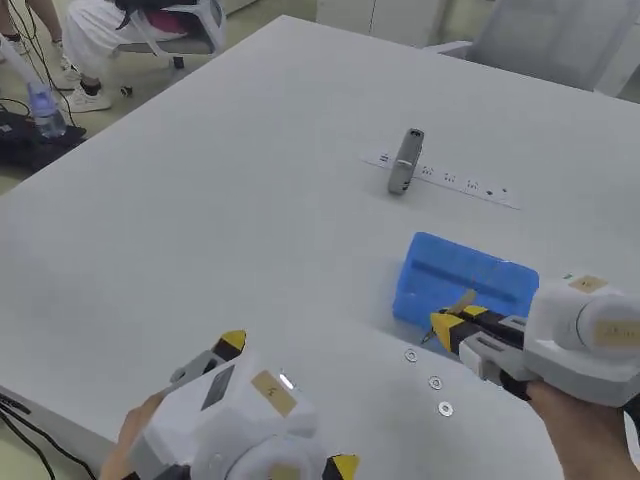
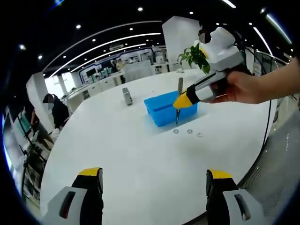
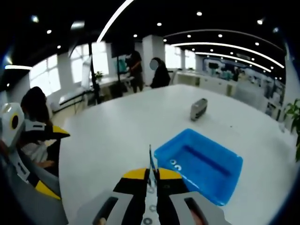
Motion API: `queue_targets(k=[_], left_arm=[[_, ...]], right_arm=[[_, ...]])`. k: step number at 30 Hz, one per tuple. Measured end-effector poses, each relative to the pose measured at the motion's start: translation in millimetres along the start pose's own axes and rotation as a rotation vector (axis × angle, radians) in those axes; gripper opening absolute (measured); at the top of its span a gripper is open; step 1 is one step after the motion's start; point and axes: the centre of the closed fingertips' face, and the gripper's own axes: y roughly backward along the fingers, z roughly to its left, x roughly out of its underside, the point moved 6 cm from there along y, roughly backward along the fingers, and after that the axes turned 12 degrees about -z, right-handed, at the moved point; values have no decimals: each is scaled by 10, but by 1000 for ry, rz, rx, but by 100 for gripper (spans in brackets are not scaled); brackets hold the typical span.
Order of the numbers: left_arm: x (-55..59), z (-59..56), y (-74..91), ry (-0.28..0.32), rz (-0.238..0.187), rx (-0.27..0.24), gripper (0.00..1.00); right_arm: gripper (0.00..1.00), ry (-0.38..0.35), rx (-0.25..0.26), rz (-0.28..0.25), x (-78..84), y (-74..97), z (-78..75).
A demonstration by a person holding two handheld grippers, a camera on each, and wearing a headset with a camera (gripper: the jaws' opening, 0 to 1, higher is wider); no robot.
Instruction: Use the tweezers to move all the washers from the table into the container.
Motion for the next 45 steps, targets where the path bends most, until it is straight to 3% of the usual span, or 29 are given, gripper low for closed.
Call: queue_targets(k=[18,25,26,27,32,37,45], left_arm=[[3,-9,-3,-6,7,5,93],[0,-10,-3,-6,8,6,93],[1,-9,-2,-6,9,6,93],[3,-9,-2,-6,10,7,93],[9,-5,-2,-8,16,5,93],[10,-12,-5,-12,17,9,93],[1,-1,0,-8,7,2,93]], right_arm=[[3,30,-40,51,160,-149,34],[3,50,-34,39,181,-154,37],[3,46,-35,68,213,-138,36],[3,37,-36,37,190,-144,44],[3,49,-30,32,230,-107,89],[3,37,-1,20,251,-89,40],[2,26,-10,57,184,-134,33]])
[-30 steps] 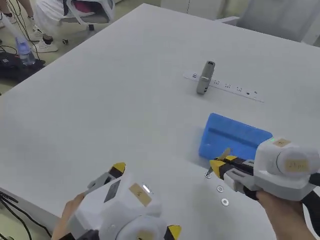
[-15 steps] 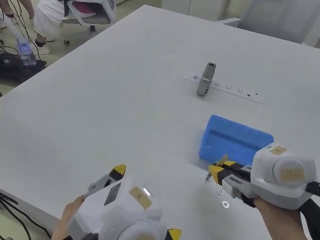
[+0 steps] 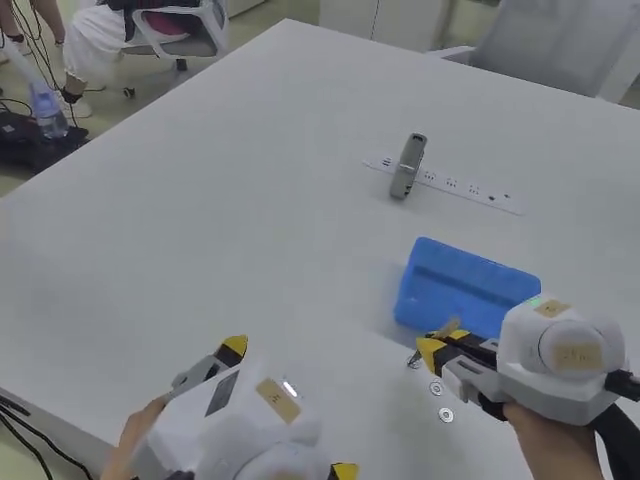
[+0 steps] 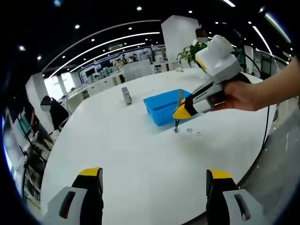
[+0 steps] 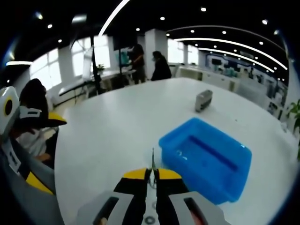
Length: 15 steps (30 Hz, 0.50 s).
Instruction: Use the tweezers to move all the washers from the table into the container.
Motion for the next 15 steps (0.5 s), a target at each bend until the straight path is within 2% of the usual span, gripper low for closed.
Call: queue_targets(k=[2,6,15], left_arm=[[-2,7,1,4,-3,-4,93],[-2,15,4,7,-5,-8,93],[-6,12,9,4,-8,-7,93]], right_arm=[[2,7,3,2,7,7,-14],[2,-21,-1,-17,-69,55,-16],[2,-5,0,-54,-282,214,-66]])
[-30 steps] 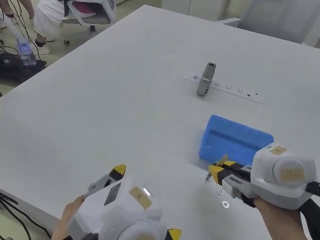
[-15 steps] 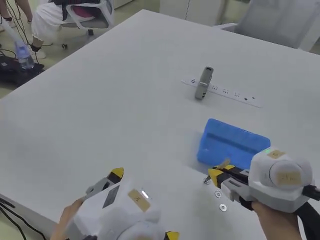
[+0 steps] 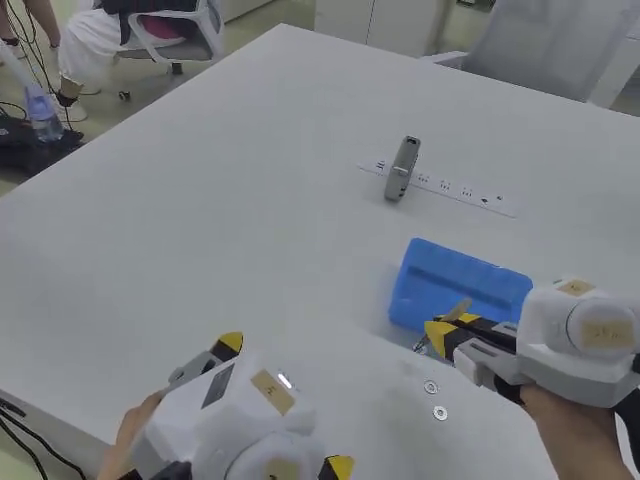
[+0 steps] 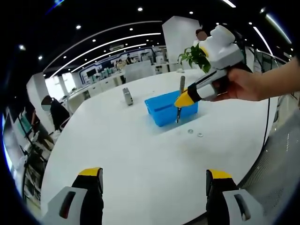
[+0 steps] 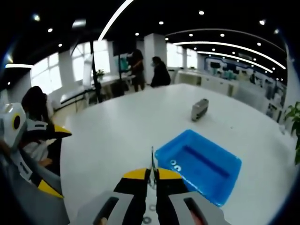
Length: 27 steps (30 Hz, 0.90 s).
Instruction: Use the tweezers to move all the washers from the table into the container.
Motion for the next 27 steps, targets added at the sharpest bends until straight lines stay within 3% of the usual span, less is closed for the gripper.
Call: queue_targets(k=[8,13,19,27], left_arm=[[4,2,0,0,2,-1,93],[9,8,-1,5,4,-5,93],[20,9,-6,4,11,-5,93],[35,17,-12,6,24,-11,93]], right_arm=[[2,27,21,-61,-298,66,-106],[2,45,46,-82,-425,6,-259],[2,51,67,-42,-312,-184,-435],[2,51,66,34,-50,-373,-528]])
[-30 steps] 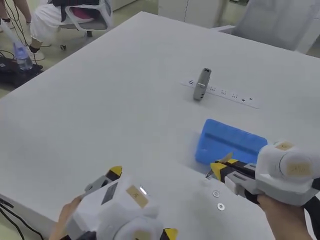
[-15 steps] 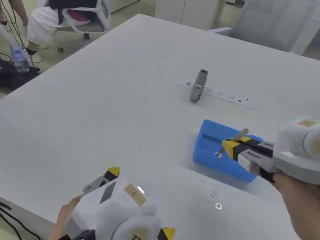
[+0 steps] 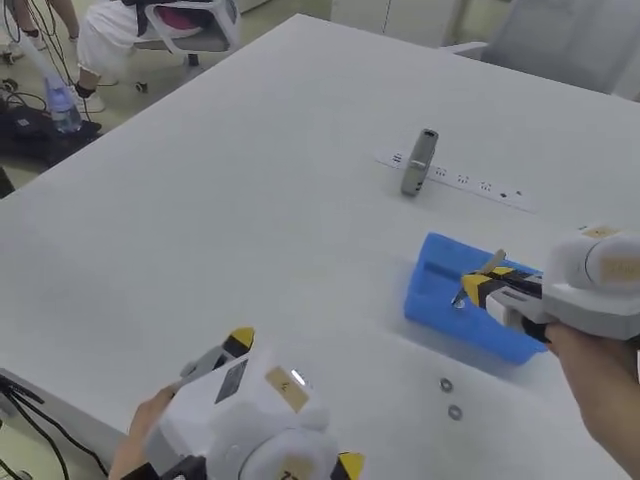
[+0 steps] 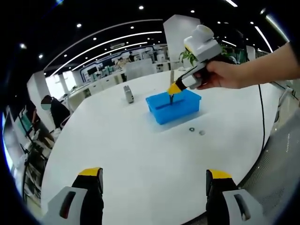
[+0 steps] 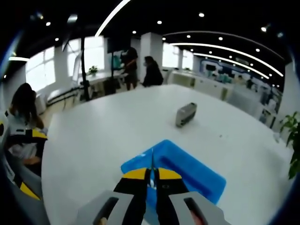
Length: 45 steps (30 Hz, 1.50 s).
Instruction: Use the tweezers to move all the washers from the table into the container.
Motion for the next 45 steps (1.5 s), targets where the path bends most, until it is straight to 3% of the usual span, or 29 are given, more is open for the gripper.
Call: queue_targets(k=[9,23,27,33,37,41,45], left_arm=[[13,-5,-7,-2,13,1,92],[8,-3,-5,-4,18,-1,92],[4,-4,-3,-4,16,0,92],[-9,-6,3,-2,4,-1,92],[-15,-10,7,-2,-2,0,92],[-21,-6,10,1,-9,-1,92],[-20,-1,9,4,-11,-3,92]], right_arm=[[3,-11,-6,32,149,-87,-25],[4,-32,3,30,144,-68,-24],[3,-40,14,11,90,10,-24],[3,-51,34,-76,-153,247,-63],[3,-49,28,-116,-278,411,34],[3,-49,14,-141,-292,508,116],[3,-21,1,-134,-239,596,240]])
